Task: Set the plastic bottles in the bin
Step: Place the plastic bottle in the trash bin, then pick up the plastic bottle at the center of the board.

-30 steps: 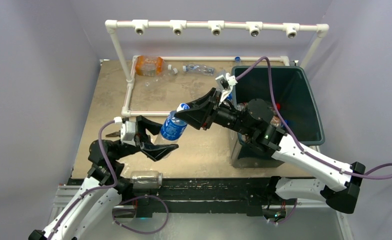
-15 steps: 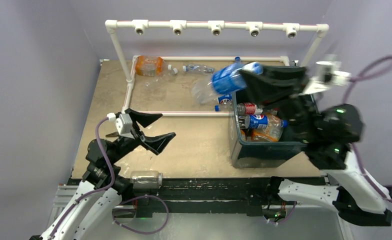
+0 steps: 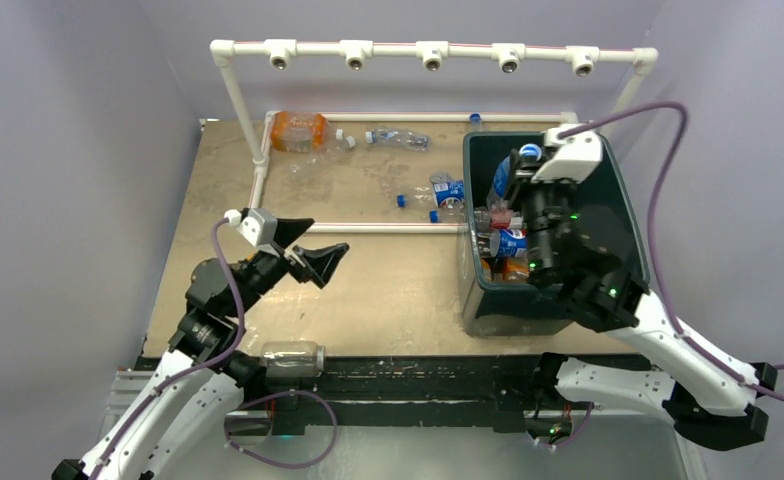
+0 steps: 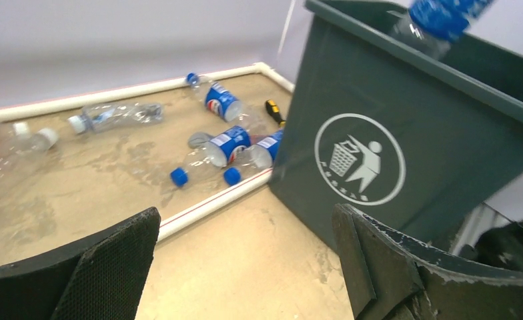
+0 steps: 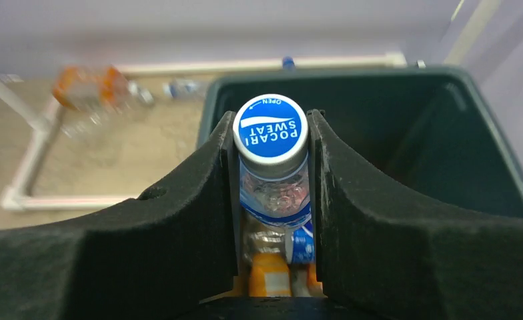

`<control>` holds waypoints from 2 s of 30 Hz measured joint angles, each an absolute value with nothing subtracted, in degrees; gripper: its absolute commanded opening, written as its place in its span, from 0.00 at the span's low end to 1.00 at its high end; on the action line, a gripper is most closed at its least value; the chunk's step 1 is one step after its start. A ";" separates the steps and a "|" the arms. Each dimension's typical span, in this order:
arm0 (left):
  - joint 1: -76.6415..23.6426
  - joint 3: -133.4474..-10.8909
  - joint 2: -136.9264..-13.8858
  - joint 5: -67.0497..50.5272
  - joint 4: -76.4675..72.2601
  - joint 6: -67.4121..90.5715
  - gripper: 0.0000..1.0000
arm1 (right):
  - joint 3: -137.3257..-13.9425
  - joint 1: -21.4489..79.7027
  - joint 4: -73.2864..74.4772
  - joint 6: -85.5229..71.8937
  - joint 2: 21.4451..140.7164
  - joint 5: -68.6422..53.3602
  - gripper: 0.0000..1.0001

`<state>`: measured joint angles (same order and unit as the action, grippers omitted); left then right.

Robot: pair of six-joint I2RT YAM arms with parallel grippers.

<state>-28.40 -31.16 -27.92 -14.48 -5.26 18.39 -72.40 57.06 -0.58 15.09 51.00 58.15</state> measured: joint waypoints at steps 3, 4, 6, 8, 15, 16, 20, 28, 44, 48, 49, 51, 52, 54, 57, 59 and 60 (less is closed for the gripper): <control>-28.40 -32.53 -31.35 -10.41 -4.19 18.74 0.98 | -70.17 56.38 5.34 10.79 52.38 58.85 0.00; -28.40 -33.89 -34.13 -8.43 -3.31 19.11 0.97 | -69.80 56.16 7.53 8.93 52.45 58.85 0.06; -28.40 -36.77 -39.68 -5.82 -1.52 20.47 0.95 | -69.71 55.83 10.98 5.17 52.47 58.78 0.34; -28.40 -40.07 -45.95 -3.92 0.36 21.98 0.95 | -69.71 55.79 13.10 2.07 52.40 58.54 0.60; -28.40 -43.05 -59.53 0.95 3.62 29.93 0.97 | -70.24 55.79 17.93 -4.62 52.40 55.88 0.81; -28.40 -43.05 -60.12 1.85 3.60 31.38 0.97 | -70.65 55.79 18.37 -5.21 52.36 55.24 0.81; -28.40 -43.05 -62.08 4.80 0.45 37.17 0.98 | -71.05 55.79 16.97 -6.42 49.54 48.62 0.81; -28.40 -43.90 -73.82 6.44 -11.11 48.16 0.98 | -67.94 55.75 4.89 -6.59 37.08 26.70 0.80; -31.09 -55.72 -108.81 12.45 -35.33 70.65 0.91 | -61.73 55.70 -1.39 -7.14 36.42 7.75 0.80; -32.23 -60.10 -113.45 16.14 -36.75 74.37 0.90 | -61.73 55.70 -1.74 -7.09 36.36 7.77 0.80; -32.45 -60.95 -114.34 16.86 -36.53 75.35 0.90 | -61.73 55.70 -1.78 -7.09 36.32 7.84 0.80; -32.99 -62.00 -115.50 18.00 -35.68 77.43 0.91 | -61.73 55.70 -1.76 -7.07 36.21 7.97 0.80; -33.19 -62.13 -115.77 18.35 -35.24 78.30 0.92 | -61.73 55.70 -1.74 -7.05 36.12 7.99 0.80; -33.69 -62.15 -115.94 19.33 -33.76 80.49 0.95 | -61.73 55.70 -1.54 -6.98 35.66 8.25 0.80; -34.65 -62.15 -115.94 20.99 -31.00 83.33 0.95 | -61.73 55.70 -1.37 -6.85 34.61 8.71 0.80; -35.33 -62.43 -116.05 21.69 -29.15 84.82 0.94 | -61.73 55.70 -1.37 -6.83 33.95 9.08 0.80; -35.53 -63.18 -116.27 21.76 -28.40 85.56 0.94 | -61.73 55.70 -1.37 -6.81 33.65 9.32 0.80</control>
<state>-35.53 -63.18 -116.27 21.76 -28.40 85.56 -61.73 55.70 -1.37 -6.81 33.65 9.32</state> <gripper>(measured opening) 0.948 0.805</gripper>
